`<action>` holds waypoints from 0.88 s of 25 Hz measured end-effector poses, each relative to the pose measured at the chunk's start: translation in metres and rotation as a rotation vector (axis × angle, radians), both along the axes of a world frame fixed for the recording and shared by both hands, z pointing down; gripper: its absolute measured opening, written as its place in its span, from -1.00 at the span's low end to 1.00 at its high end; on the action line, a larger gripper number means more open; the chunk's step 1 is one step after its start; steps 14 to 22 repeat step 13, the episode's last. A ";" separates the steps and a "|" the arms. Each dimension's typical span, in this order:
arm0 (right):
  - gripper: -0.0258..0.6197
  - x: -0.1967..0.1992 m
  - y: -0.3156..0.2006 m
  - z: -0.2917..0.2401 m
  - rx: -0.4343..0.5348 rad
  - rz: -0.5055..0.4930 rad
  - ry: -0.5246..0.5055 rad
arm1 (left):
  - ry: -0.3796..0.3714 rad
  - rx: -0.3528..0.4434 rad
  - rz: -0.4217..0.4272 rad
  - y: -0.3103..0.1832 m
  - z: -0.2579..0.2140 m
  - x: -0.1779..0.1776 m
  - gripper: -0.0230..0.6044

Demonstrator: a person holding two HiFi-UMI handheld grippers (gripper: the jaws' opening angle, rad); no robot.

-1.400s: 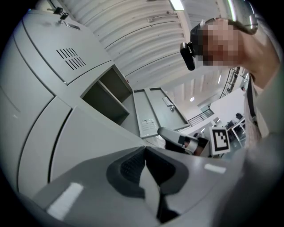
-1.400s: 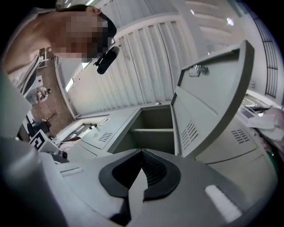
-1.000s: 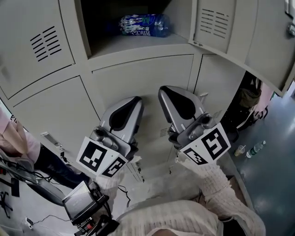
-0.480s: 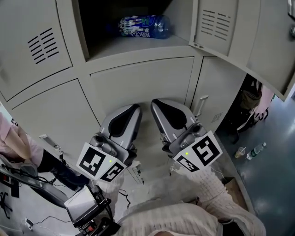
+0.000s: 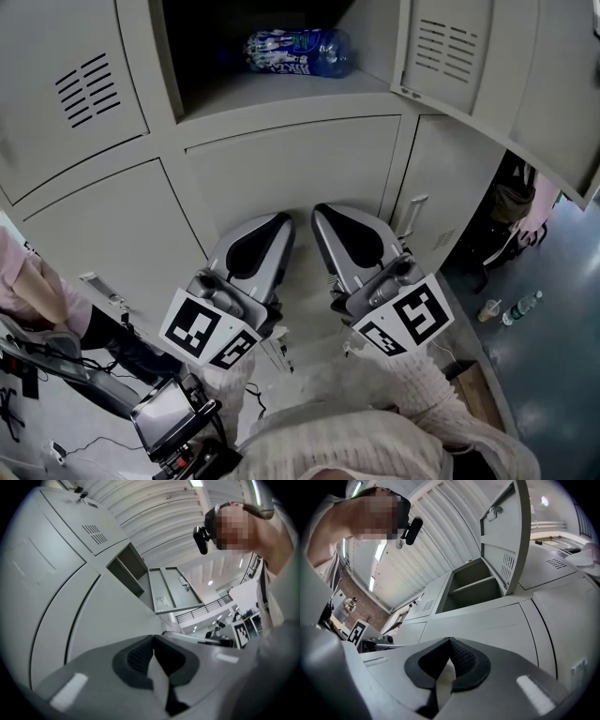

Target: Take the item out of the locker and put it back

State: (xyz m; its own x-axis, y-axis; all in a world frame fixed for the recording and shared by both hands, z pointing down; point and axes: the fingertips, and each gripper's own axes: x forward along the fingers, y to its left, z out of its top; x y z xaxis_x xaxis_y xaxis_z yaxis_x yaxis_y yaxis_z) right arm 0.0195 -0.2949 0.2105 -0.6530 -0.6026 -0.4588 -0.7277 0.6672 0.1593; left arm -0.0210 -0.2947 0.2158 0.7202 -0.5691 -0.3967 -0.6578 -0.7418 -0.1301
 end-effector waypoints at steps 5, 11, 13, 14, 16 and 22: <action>-0.92 -0.003 -0.004 -0.001 -0.017 0.038 -0.008 | -0.049 0.044 -0.059 0.001 -0.004 0.000 -0.90; -0.92 -0.010 -0.004 -0.004 -0.005 0.065 0.007 | -0.040 0.057 -0.061 0.006 -0.008 -0.002 -0.90; -0.92 -0.010 -0.004 -0.006 -0.004 0.069 -0.006 | -0.041 0.063 -0.068 0.006 -0.010 -0.004 -0.90; -0.92 -0.010 -0.004 -0.006 -0.004 0.069 -0.006 | -0.041 0.063 -0.068 0.006 -0.010 -0.004 -0.90; -0.92 -0.010 -0.004 -0.006 -0.004 0.069 -0.006 | -0.041 0.063 -0.068 0.006 -0.010 -0.004 -0.90; -0.92 -0.010 -0.004 -0.006 -0.004 0.069 -0.006 | -0.041 0.063 -0.068 0.006 -0.010 -0.004 -0.90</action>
